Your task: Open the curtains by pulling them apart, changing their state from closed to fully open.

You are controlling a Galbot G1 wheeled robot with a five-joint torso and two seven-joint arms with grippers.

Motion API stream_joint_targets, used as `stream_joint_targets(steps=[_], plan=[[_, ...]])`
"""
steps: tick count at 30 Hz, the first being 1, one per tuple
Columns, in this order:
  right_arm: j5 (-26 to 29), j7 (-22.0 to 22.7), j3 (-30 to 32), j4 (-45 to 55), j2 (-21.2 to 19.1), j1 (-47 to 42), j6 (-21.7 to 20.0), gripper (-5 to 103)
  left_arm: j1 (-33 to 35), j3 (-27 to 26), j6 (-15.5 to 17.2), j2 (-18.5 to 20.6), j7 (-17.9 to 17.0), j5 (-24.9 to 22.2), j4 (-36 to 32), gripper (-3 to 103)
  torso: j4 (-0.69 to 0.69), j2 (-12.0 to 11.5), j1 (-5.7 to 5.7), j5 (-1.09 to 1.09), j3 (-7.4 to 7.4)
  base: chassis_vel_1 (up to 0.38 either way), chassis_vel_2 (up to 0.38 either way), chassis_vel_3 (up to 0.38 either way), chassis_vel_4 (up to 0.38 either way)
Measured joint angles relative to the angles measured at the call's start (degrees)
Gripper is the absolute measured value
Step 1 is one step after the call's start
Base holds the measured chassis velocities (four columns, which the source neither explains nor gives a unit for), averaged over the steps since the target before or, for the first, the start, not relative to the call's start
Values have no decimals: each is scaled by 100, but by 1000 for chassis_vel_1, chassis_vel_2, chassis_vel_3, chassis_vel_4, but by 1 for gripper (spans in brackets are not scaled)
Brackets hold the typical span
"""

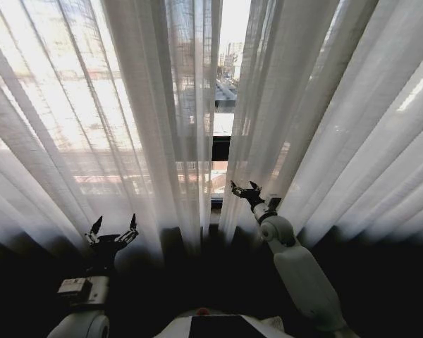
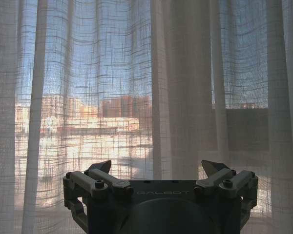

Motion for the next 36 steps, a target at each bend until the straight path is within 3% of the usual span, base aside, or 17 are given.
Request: stream_joint_targets(steps=[10, 14, 16, 23, 29, 33, 36], plan=[[130, 17, -80, -320, 81, 371, 10, 100, -6, -7, 3, -12, -2, 20, -3, 100, 0, 0, 0, 0, 0, 0, 0, 0, 0], [164, 20, -121, -332, 119, 408, 13, 80, 7, -49, -11, -20, -4, 7, -17, 100, 0, 0, 0, 0, 0, 0, 0, 0, 0], [164, 22, -122, -328, 119, 407, 14, 80, 9, -56, -13, -22, -4, 0, -17, 100, 0, 0, 0, 0, 0, 0, 0, 0, 0], [160, 42, -98, -208, 64, 345, 20, 47, 8, -35, -30, -29, -4, -7, 1, 100, 0, 0, 0, 0, 0, 0, 0, 0, 0], [159, 65, -80, -129, 46, 312, 23, 31, 2, -28, -34, -25, -4, -7, 8, 100, 0, 0, 1, 0, 0, 0, 0, 0, 0], [162, 107, -80, -67, 51, 287, 27, 9, -4, -21, -36, -22, -3, -7, 14, 100, 0, 0, 0, 0, 0, 0, 0, 0, 0], [163, 128, -81, -48, 53, 276, 27, 9, -4, -21, -37, -22, -3, -7, 16, 100, 0, 0, 0, 0, 0, 0, 0, 0, 0]])
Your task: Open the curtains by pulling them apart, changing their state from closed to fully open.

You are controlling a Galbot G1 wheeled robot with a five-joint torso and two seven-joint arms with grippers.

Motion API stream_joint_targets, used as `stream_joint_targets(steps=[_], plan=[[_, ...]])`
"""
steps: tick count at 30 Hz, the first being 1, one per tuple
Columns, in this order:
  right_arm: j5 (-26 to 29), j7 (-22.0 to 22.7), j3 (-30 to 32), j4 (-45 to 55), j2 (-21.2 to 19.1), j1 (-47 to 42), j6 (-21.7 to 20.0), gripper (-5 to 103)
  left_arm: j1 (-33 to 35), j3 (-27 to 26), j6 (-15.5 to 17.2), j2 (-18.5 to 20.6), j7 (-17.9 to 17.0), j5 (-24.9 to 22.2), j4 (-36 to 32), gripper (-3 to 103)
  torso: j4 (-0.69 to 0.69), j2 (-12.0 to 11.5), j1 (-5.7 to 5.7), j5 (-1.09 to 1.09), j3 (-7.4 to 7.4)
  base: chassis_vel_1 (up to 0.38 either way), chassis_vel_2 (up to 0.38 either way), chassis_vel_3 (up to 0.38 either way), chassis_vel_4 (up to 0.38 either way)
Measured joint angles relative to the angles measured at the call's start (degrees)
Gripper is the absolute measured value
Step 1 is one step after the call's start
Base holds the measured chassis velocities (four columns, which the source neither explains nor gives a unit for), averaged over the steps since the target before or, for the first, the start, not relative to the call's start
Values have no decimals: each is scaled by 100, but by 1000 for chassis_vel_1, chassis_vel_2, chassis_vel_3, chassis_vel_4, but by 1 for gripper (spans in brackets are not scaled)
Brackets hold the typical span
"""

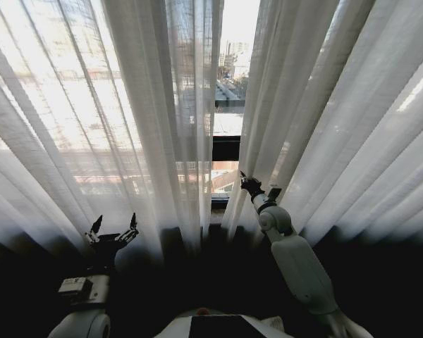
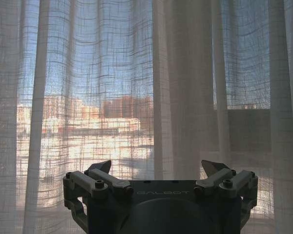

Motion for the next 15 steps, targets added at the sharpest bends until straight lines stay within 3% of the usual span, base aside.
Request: stream_joint_targets(steps=[1, 2, 15], plan=[[0, 9, 0, 5, 0, -3, 0, 2, 0, 0, 0, 0, 0, 0, 0, 100, 0, 0, 0, 0, 0, 0, 0, 0, 0], [0, 38, 0, 25, -5, -17, 1, 1, 0, -2, -1, 1, 0, -1, 2, 100, 0, 0, 0, 0, 0, 0, 0, 0, 0], [1, 123, 165, 139, -96, -142, -60, 0, -17, 25, -7, 1, 3, -3, 19, 100, 0, 0, 0, 0, 0, 0, 0, 0, 0]])
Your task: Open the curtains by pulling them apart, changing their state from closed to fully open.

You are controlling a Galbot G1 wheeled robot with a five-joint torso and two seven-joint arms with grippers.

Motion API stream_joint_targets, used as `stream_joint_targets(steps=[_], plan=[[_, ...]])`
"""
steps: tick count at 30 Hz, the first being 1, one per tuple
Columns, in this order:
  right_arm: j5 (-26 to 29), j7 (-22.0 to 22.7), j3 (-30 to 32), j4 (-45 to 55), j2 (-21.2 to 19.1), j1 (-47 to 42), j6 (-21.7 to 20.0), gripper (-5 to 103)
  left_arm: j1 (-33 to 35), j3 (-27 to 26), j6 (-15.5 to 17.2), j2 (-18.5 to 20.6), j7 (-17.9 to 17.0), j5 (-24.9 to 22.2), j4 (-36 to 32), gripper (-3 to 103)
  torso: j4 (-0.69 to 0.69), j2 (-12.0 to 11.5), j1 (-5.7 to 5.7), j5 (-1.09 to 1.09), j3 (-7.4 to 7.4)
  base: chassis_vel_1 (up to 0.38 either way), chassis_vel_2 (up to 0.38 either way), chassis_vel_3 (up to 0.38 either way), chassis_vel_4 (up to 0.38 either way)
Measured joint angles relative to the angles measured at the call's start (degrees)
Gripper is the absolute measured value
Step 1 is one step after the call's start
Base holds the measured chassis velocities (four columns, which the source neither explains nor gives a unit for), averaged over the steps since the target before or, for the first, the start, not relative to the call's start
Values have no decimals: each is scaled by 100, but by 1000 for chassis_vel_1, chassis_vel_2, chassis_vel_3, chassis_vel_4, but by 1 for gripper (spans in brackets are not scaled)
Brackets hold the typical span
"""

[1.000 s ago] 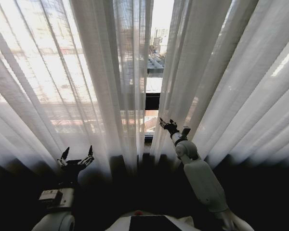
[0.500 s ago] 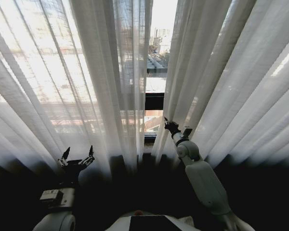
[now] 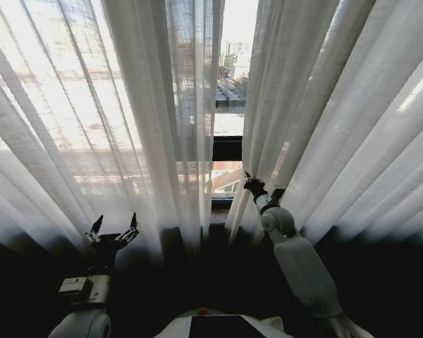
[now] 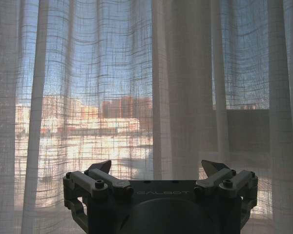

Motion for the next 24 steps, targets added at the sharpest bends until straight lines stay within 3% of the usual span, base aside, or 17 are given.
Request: stream_joint_targets(steps=[11, 24], plan=[[17, -5, 54, 52, -13, -68, -12, 0, -5, -6, -10, 8, 2, -3, 11, 100, 1, 0, 0, -1, 0, -27, -33, 22, 35], [17, -18, 182, 88, -17, -129, -11, 0, -10, -6, -77, 8, 8, -7, 39, 100, 0, 0, 0, -1, 0, -216, -242, 198, 258]])
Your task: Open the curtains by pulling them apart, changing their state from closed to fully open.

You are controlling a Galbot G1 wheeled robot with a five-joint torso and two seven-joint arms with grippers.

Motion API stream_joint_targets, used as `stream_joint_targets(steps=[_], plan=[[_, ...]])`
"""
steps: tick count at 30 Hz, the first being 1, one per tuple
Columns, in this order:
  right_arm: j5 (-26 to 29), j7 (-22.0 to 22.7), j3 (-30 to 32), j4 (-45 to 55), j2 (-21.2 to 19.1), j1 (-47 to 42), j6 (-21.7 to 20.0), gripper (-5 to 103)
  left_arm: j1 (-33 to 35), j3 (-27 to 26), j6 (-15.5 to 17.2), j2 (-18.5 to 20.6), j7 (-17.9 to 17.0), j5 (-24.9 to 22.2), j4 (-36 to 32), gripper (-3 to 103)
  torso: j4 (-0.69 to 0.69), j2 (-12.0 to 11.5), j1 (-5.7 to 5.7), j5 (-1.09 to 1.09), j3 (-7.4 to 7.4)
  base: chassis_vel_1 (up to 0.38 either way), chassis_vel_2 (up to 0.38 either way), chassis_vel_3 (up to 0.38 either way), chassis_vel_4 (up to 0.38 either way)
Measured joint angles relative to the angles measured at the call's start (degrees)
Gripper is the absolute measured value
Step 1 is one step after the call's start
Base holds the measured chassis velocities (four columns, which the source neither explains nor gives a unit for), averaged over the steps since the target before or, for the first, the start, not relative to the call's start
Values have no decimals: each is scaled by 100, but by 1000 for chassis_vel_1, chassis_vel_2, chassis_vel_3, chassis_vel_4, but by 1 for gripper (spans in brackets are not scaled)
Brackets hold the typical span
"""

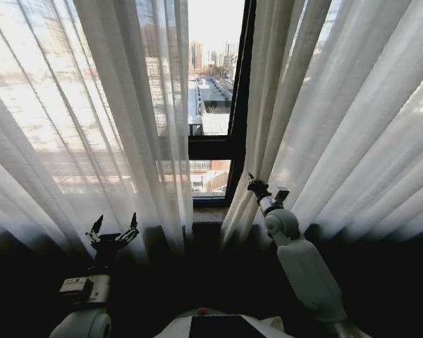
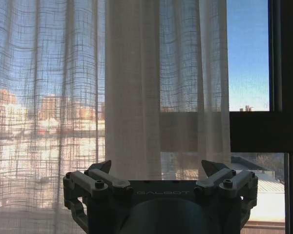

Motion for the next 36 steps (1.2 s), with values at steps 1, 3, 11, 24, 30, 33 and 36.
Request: stream_joint_targets(steps=[1, 3, 11, 24, 30, 33, 36], plan=[[0, 0, 0, 0, 0, 0, 0, 0, 0, 0, 0, 0, 0, 0, 0, 100, 0, 0, 0, 0, 0, -285, -306, 277, 350], [0, -5, 32, 1, -1, -11, 2, 0, 1, 5, -1, -3, 1, 0, 0, 100, 0, 0, 0, 1, 0, -307, -320, 283, 340], [0, -11, 142, 12, -12, -54, 10, 0, 26, 14, -41, -19, 5, 2, -1, 100, 0, 0, 0, 1, 0, -347, -356, 355, 370], [7, -12, 311, -4, -47, -73, 15, 0, 70, 17, -107, -38, 12, 5, 43, 100, 1, 0, 0, 1, 0, -351, -355, 349, 352], [12, -19, 362, -2, -78, -87, 16, 0, 70, 32, -125, -38, 14, 7, 73, 100, 0, 0, 1, 0, 0, -351, -335, 368, 348], [14, -19, 380, -3, -79, -87, 17, 0, 70, 39, -126, -37, 17, 8, 75, 100, 0, 0, 1, 4, 1, -360, -347, 382, 370], [16, -19, 401, -6, -79, -88, 17, 0, 69, 52, -126, -36, 17, 11, 79, 100, 0, 0, 0, -2, 0, -378, -378, 378, 371]])
